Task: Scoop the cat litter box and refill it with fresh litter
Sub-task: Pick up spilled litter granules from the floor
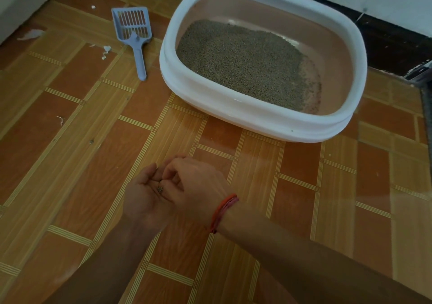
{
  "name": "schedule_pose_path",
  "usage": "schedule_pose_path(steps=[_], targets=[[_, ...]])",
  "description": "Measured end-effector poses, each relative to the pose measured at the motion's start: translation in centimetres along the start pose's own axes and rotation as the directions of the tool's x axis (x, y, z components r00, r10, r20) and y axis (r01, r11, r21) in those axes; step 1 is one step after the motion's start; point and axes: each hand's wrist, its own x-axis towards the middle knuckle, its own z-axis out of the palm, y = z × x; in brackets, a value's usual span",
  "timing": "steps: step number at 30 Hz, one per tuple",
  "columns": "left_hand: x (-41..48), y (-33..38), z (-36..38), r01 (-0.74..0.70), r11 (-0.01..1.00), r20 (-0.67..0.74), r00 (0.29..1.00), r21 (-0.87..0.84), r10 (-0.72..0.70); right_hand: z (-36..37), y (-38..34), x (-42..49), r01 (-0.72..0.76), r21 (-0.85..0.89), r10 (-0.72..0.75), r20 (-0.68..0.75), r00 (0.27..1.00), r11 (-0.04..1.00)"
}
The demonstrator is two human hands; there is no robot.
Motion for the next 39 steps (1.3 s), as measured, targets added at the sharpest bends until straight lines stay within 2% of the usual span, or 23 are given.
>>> schedule_pose_path(steps=[3, 5, 8, 11, 14, 20, 24, 32, 39], targets=[[-0.1, 0.0, 0.3, -0.063, 0.996, -0.036, 0.998, -0.064, 0.061, -0.6, 0.9, 0.0, 0.013, 0.014, -0.012, -0.1, 0.995, 1.0], [0.1, 0.1, 0.1, -0.098, 0.993, -0.063, 0.994, -0.073, 0.093, -1.4, 2.6, 0.0, -0.037, -0.005, 0.036, -0.162, 0.986, 0.999], [0.1, 0.1, 0.2, -0.114, 0.989, -0.067, 0.992, -0.095, 0.108, -2.5, 6.9, 0.1, -0.215, -0.038, 0.2, -0.234, 0.951, 0.976], [0.2, -0.1, 0.3, -0.121, 0.989, -0.069, 0.991, -0.084, 0.115, -3.5, 10.9, 0.1, -0.392, -0.006, 0.369, -0.324, 0.871, 0.92], [0.5, -0.2, 0.5, -0.111, 0.991, -0.069, 0.992, -0.072, 0.106, -4.3, 12.8, 0.2, -0.463, 0.024, 0.442, -0.346, 0.827, 0.886], [0.8, -0.4, 0.6, -0.105, 0.992, -0.08, 0.992, -0.07, 0.1, -3.9, 13.4, 0.9, -0.44, 0.063, 0.434, -0.341, 0.834, 0.896], [1.0, -0.4, 0.4, -0.101, 0.992, -0.085, 0.992, -0.07, 0.095, -3.6, 13.4, 1.3, -0.411, 0.017, 0.393, -0.328, 0.859, 0.912], [1.1, -0.4, 0.4, -0.101, 0.992, -0.088, 0.992, -0.071, 0.094, -3.4, 13.4, 1.6, -0.389, -0.159, 0.338, -0.276, 0.9, 0.907], [0.7, -0.2, 0.3, -0.099, 0.992, -0.076, 0.993, -0.077, 0.093, -3.9, 12.1, 1.9, -0.406, -0.32, 0.365, -0.182, 0.913, 0.856]])
